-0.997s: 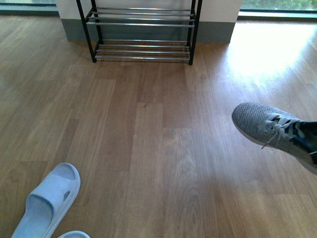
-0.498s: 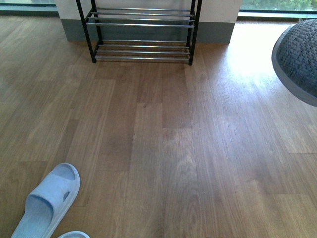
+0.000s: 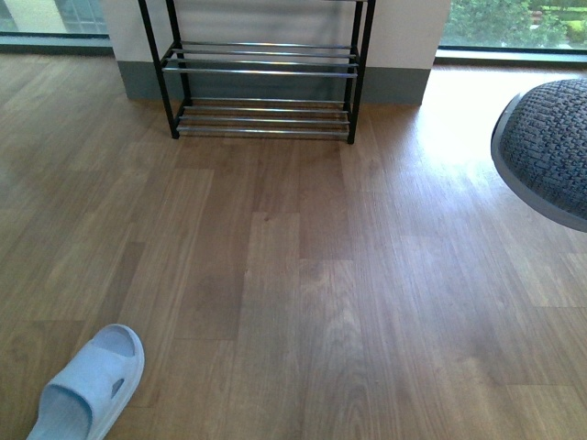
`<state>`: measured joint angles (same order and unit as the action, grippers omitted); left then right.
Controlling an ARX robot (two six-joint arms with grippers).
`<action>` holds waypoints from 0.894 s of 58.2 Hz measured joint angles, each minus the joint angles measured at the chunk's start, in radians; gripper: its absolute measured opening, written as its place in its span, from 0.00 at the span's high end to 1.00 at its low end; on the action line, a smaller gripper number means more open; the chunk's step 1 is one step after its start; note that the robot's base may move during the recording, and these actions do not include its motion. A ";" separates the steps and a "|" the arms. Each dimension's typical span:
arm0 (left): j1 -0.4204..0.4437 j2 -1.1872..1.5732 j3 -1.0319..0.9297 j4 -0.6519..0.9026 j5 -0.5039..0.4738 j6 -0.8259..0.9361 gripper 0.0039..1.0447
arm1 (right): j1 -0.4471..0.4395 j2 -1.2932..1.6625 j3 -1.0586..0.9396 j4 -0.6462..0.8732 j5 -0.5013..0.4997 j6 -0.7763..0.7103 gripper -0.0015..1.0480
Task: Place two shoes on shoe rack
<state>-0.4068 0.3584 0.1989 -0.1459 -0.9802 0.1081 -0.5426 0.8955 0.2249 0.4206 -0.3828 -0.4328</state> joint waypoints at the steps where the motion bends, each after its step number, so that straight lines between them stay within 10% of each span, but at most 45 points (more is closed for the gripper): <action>1: 0.000 0.000 0.000 0.000 -0.001 0.000 0.99 | 0.000 -0.001 0.000 0.000 -0.003 0.000 0.98; 52: -0.001 0.000 0.000 0.000 -0.006 0.000 0.99 | -0.003 -0.001 -0.002 -0.002 -0.002 0.000 0.99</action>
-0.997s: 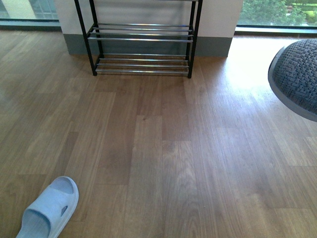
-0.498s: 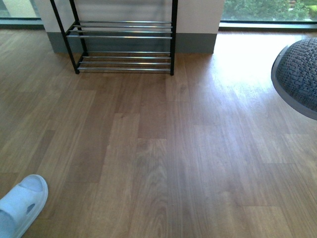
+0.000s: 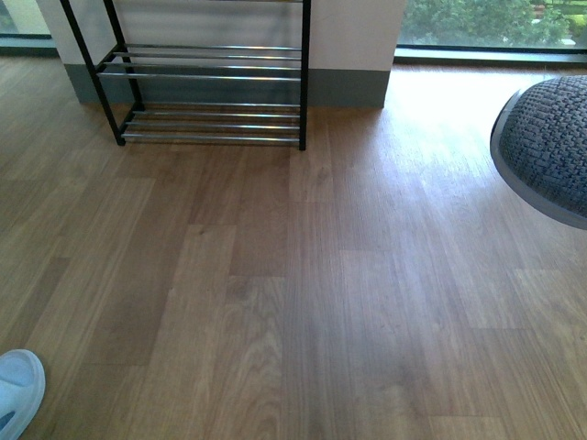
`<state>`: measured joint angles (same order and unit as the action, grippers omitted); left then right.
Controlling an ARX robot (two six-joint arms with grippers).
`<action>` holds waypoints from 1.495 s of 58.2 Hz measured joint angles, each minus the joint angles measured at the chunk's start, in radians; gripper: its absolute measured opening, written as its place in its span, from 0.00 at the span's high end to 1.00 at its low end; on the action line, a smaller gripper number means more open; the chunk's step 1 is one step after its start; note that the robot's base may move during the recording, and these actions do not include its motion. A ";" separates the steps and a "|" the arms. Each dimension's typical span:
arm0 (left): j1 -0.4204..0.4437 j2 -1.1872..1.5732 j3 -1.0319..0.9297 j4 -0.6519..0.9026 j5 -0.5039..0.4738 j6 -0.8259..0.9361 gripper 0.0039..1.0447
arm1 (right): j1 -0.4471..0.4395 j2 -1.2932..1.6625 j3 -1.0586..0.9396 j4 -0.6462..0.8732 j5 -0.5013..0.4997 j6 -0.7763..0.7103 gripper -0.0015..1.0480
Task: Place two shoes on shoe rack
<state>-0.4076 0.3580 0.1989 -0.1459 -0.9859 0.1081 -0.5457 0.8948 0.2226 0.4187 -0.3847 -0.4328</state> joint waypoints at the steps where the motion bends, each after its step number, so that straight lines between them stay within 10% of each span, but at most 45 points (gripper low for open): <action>1: 0.000 0.000 0.000 0.000 0.000 0.000 0.99 | 0.000 0.000 0.000 0.000 0.000 0.000 0.99; 87: 0.000 0.000 0.000 0.000 0.016 0.000 0.99 | -0.001 0.001 0.000 0.000 0.015 0.000 0.99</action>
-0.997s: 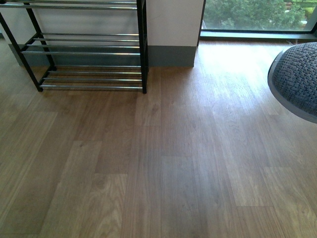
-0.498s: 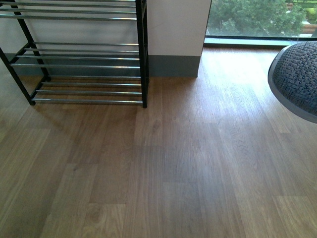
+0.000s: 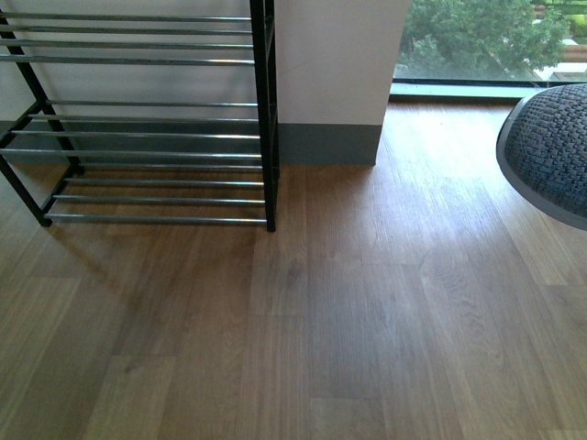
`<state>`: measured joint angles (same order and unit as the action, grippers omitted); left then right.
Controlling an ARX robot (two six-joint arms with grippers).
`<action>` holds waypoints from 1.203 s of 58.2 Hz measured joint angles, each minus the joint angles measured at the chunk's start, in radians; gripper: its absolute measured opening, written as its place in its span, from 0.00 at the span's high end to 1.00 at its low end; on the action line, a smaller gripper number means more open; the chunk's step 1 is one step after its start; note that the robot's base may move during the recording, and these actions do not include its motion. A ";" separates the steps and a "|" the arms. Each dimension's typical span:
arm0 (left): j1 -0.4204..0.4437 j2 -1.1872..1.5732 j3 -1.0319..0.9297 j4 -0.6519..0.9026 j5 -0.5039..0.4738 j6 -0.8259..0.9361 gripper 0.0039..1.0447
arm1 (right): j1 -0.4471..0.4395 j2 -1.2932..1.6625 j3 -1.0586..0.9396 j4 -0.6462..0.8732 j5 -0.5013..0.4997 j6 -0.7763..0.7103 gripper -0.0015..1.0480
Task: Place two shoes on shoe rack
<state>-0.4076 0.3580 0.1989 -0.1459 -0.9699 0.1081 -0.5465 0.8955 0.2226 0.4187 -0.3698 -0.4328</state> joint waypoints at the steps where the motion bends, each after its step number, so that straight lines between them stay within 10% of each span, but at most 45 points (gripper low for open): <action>1: 0.000 0.000 0.000 0.000 -0.001 0.000 0.99 | 0.000 0.000 0.000 0.000 0.000 0.000 0.99; 70: 0.001 0.000 0.000 0.000 0.000 0.000 0.99 | 0.001 0.000 0.000 0.000 -0.003 0.000 0.99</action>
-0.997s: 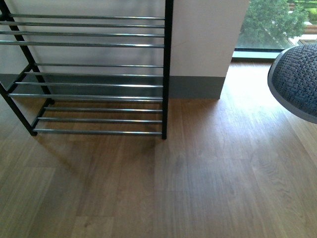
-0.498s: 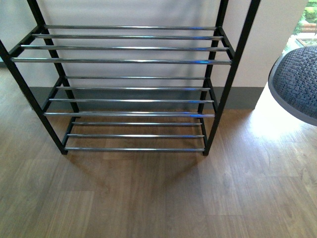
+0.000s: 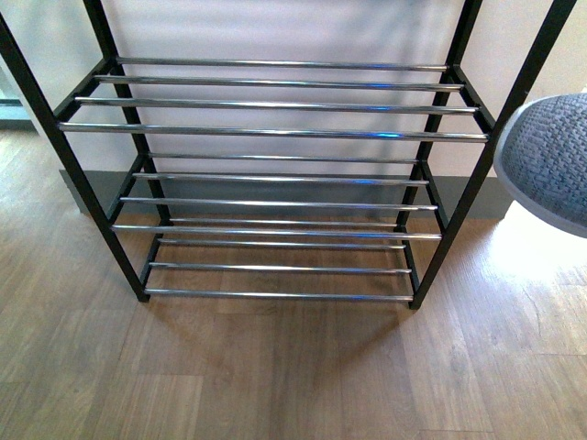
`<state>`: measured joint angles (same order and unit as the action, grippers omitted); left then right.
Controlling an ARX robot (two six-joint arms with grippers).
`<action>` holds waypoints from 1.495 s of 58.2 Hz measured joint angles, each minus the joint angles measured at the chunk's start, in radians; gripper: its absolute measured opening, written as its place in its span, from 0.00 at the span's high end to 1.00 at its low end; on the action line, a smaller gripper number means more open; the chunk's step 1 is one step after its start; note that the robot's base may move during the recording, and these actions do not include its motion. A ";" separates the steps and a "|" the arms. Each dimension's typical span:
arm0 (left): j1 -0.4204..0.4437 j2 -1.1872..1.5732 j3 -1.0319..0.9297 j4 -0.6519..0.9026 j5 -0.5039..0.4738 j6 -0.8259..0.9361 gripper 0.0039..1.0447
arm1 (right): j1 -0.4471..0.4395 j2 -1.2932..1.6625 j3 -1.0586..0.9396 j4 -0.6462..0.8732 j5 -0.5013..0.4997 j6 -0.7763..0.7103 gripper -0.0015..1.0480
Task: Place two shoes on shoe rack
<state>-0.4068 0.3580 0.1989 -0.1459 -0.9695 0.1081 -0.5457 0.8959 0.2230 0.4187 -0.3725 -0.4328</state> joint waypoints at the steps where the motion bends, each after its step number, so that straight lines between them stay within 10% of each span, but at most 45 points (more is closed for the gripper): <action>1: 0.000 0.000 0.000 0.000 0.001 0.000 0.99 | 0.000 0.000 0.000 0.000 0.003 0.000 0.99; 87: 0.000 0.000 0.000 0.000 -0.006 0.000 0.99 | 0.001 0.000 -0.002 0.000 -0.006 0.000 0.99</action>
<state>-0.4065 0.3580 0.1986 -0.1459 -0.9760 0.1085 -0.5446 0.8959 0.2211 0.4183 -0.3782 -0.4328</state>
